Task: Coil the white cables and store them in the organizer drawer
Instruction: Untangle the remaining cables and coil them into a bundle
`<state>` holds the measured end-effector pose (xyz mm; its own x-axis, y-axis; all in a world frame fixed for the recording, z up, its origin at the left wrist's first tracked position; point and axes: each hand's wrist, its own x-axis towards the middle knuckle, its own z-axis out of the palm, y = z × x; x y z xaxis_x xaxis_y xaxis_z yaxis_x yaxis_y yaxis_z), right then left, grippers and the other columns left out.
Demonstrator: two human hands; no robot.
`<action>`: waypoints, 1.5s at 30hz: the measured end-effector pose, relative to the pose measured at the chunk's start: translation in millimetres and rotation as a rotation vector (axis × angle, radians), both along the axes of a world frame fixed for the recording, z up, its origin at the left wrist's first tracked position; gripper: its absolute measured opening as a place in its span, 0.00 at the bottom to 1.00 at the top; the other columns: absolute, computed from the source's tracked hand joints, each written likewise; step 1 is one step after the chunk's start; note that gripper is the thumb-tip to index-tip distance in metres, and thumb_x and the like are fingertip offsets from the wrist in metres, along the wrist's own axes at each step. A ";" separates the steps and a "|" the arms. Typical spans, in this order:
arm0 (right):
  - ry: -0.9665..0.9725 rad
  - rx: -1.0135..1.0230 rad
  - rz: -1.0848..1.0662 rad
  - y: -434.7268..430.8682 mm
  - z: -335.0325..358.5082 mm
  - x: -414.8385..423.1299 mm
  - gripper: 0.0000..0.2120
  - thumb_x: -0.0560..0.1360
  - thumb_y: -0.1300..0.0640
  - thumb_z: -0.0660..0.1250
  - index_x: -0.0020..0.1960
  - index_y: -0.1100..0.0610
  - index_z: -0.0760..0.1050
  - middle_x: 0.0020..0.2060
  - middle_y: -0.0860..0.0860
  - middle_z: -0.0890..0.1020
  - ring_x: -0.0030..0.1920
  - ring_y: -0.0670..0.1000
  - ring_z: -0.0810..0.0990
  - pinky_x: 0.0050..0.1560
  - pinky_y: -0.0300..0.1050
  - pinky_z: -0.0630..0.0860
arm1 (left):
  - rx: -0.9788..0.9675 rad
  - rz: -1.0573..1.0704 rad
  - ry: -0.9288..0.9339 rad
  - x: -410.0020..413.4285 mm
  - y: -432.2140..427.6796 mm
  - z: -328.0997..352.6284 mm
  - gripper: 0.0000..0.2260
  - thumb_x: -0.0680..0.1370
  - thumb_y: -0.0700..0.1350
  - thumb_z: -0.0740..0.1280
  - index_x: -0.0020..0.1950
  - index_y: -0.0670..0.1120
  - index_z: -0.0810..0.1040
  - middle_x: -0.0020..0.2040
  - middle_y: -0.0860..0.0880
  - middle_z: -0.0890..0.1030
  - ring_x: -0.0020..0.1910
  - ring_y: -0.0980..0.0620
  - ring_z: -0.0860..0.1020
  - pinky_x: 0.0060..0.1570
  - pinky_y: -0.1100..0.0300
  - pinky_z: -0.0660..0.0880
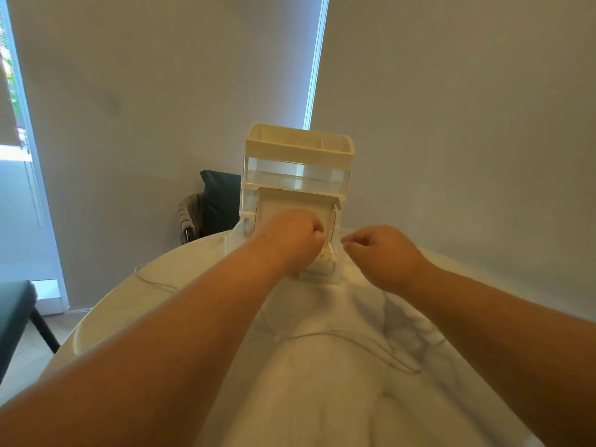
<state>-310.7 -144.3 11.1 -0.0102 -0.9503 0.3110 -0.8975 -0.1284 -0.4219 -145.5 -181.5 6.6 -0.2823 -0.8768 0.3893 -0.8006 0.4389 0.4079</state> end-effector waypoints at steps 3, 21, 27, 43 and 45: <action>-0.092 0.011 0.028 39.9 -4.1 -7.0 0.11 0.78 0.54 0.63 0.53 0.54 0.84 0.49 0.49 0.85 0.50 0.51 0.81 0.55 0.46 0.75 | -0.003 -0.034 -0.020 -11.1 29.5 1.7 0.12 0.78 0.46 0.60 0.53 0.51 0.82 0.48 0.52 0.82 0.48 0.51 0.78 0.53 0.50 0.78; -0.047 -0.026 0.190 111.8 -62.6 -22.1 0.24 0.79 0.54 0.66 0.74 0.50 0.67 0.69 0.47 0.71 0.70 0.46 0.66 0.67 0.31 0.55 | -0.071 -0.017 0.513 14.8 105.2 -24.5 0.07 0.83 0.46 0.61 0.56 0.55 0.77 0.40 0.55 0.80 0.40 0.57 0.79 0.40 0.66 0.70; -0.042 0.111 0.150 96.3 -68.9 -34.9 0.17 0.79 0.57 0.64 0.67 0.49 0.76 0.61 0.47 0.78 0.56 0.43 0.74 0.60 0.34 0.66 | 0.020 0.181 0.236 35.9 74.3 -33.7 0.05 0.79 0.50 0.66 0.45 0.58 0.79 0.48 0.55 0.81 0.43 0.58 0.76 0.47 0.59 0.71; -0.208 -0.072 -0.152 71.5 -65.7 -89.6 0.08 0.76 0.62 0.66 0.48 0.51 0.81 0.45 0.46 0.80 0.50 0.49 0.78 0.49 0.40 0.69 | 0.199 0.200 -0.077 60.9 60.4 -45.5 0.06 0.73 0.54 0.71 0.43 0.65 0.76 0.65 0.55 0.75 0.68 0.47 0.67 0.69 0.38 0.63; -0.208 -0.075 -0.144 69.7 -66.0 -89.0 0.08 0.76 0.62 0.65 0.48 0.51 0.81 0.47 0.47 0.79 0.51 0.49 0.77 0.49 0.39 0.67 | 0.176 0.193 -0.007 59.6 60.5 -47.3 0.05 0.74 0.56 0.72 0.40 0.61 0.76 0.56 0.54 0.78 0.61 0.48 0.71 0.65 0.43 0.67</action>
